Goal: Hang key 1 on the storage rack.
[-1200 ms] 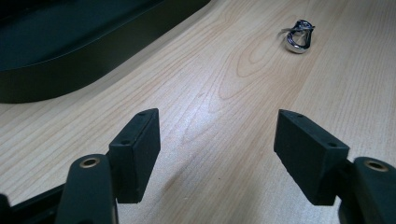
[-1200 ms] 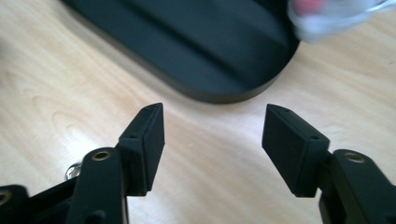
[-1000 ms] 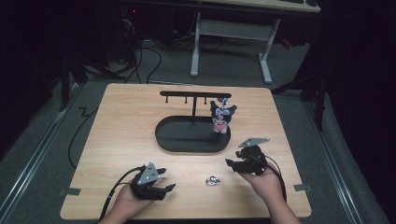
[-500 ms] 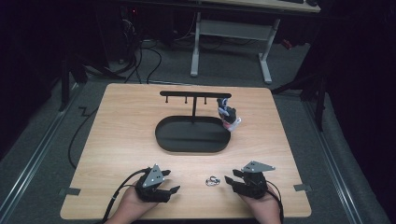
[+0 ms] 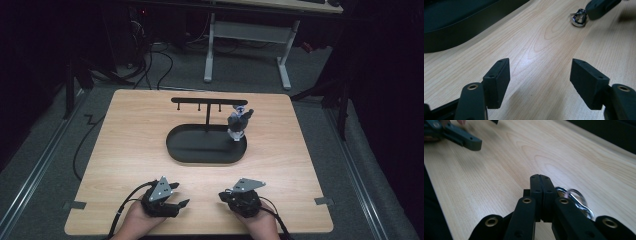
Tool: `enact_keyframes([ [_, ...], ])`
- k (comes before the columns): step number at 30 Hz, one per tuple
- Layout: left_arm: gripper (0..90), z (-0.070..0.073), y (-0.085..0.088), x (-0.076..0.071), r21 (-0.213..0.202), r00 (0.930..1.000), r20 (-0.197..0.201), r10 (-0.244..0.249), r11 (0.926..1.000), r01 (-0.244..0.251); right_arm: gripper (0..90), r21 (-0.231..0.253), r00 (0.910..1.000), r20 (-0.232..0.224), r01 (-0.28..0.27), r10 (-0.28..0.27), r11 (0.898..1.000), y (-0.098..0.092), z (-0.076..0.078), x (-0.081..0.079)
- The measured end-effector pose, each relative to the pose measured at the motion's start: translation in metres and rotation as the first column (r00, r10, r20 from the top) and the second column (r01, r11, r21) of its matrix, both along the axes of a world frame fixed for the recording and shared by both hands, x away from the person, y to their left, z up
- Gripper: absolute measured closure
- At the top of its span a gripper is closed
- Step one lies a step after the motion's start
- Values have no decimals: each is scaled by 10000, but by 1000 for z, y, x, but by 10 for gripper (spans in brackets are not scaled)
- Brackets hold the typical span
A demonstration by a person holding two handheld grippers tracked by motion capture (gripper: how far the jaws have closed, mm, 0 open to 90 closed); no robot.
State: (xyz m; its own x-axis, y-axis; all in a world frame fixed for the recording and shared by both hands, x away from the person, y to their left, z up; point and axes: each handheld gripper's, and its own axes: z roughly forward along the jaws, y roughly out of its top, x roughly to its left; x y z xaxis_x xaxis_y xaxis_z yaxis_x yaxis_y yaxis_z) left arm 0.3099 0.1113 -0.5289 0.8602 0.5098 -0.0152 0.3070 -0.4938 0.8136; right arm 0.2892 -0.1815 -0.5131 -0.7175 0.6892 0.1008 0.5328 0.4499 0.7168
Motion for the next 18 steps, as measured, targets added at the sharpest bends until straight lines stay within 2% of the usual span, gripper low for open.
enact_keyframes([
  [2, 331, 0, 1, 0, -17, 10000, -9, 28, 10000, -28, 900, -212, 9999, 34, -110, 110, 9997, 7, -3, 1],
  [4, 331, 0, 2, -1, -47, 10000, 2, 45, 10000, -45, 900, -463, 10000, 58, 31, -28, 9989, 9, -7, 3],
  [8, 331, 0, 2, 0, -60, 10000, -19, 35, 10000, -35, 895, -630, 9987, -40, 511, -515, 9967, -5, -8, 5],
  [11, 332, 1, 0, 1, -49, 10000, -15, -14, 10000, 14, 890, -912, 9935, 3, 1138, -1142, 9893, -25, -9, 3],
  [13, 332, 1, -1, 1, -52, 10000, 4, -34, 10000, 34, 890, -910, 9877, -38, 1551, -1561, 9837, -37, -8, 4],
  [15, 332, 0, -3, 1, 4, 10000, 24, -86, 10000, 86, 888, -816, 9777, -61, 2086, -2098, 9746, -53, -6, 4],
  [18, 332, 0, -3, 1, 99, 9999, -1, -105, 9999, 105, 888, -383, 9755, 15, 2197, -2198, 9748, -55, 0, 3],
])
